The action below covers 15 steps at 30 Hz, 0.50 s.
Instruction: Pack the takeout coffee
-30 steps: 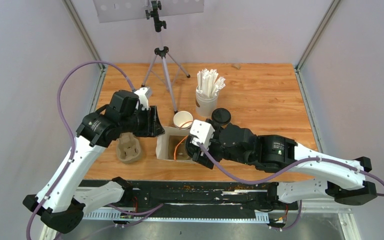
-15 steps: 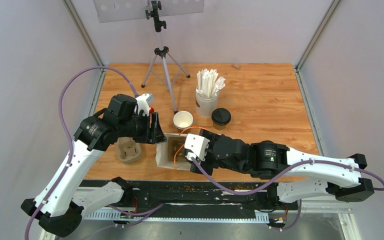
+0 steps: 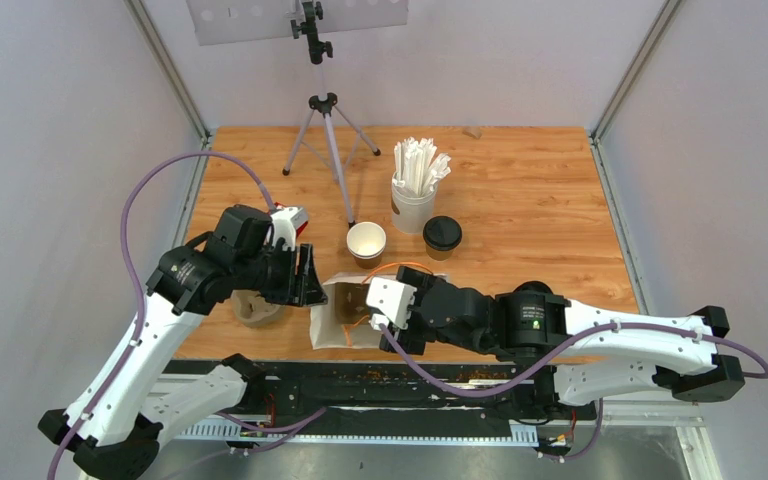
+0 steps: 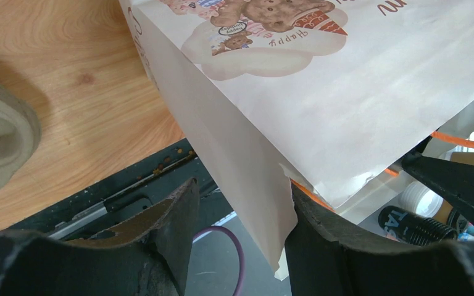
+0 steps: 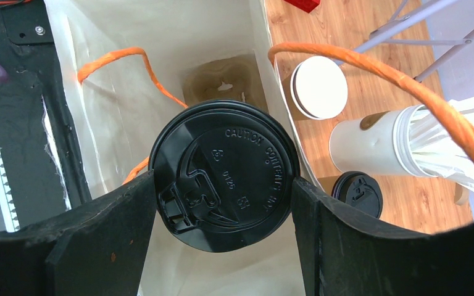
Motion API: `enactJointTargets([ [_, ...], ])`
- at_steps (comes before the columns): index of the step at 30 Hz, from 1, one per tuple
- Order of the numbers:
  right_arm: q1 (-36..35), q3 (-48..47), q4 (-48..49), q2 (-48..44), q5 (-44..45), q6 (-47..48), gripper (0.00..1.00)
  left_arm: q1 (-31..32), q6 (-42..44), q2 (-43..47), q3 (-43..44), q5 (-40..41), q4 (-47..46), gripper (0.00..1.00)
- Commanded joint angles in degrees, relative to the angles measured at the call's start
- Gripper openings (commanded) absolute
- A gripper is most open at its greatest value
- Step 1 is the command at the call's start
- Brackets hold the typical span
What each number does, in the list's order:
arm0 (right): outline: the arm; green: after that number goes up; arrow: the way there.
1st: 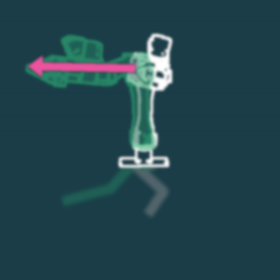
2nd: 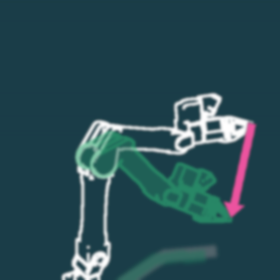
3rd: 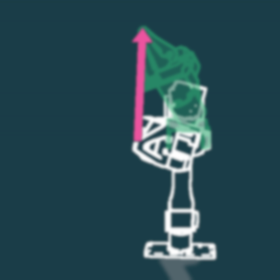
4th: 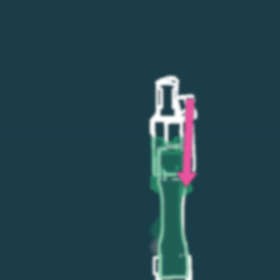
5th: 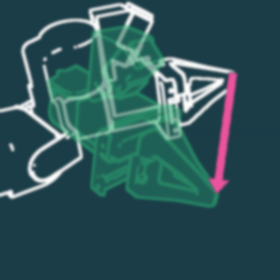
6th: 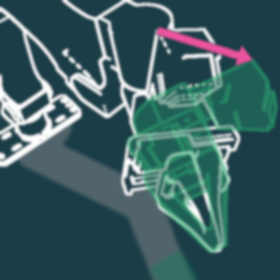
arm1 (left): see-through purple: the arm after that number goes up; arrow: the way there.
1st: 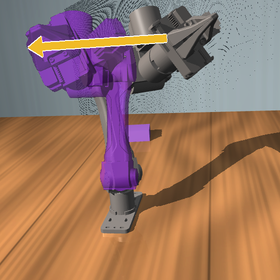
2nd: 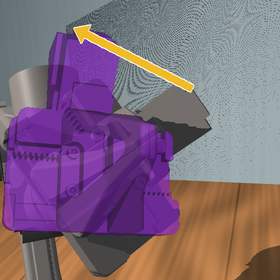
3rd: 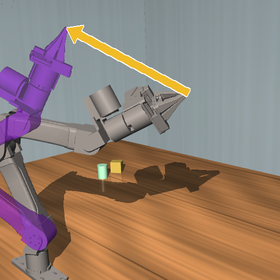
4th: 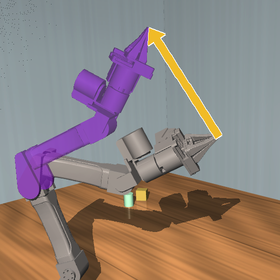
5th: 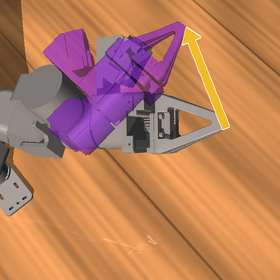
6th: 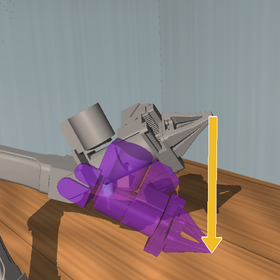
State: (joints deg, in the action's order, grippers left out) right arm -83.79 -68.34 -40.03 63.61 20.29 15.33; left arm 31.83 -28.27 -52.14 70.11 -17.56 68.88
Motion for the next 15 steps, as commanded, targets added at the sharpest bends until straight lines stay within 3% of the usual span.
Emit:
enactJointTargets([
  [1,-1.13,-1.10,1.27,0.61,2.31,1.24,0.54,-0.19,-0.65,2.09,-0.44,-1.74,-0.75,0.57],
  [4,-1.65,-2.97,0.33,2.01,2.62,1.60,0.54,-0.20,-0.47,2.30,-0.93,-2.74,-1.16,0.50],
  [9,-2.46,-6.53,-0.09,4.38,2.65,3.49,0.55,-0.19,0.09,3.37,-1.61,-3.70,-4.02,0.20],
  [15,-2.42,-3.12,4.29,4.79,3.03,6.24,0.56,-0.19,1.64,4.49,-2.10,-5.61,-7.22,0.03],
])
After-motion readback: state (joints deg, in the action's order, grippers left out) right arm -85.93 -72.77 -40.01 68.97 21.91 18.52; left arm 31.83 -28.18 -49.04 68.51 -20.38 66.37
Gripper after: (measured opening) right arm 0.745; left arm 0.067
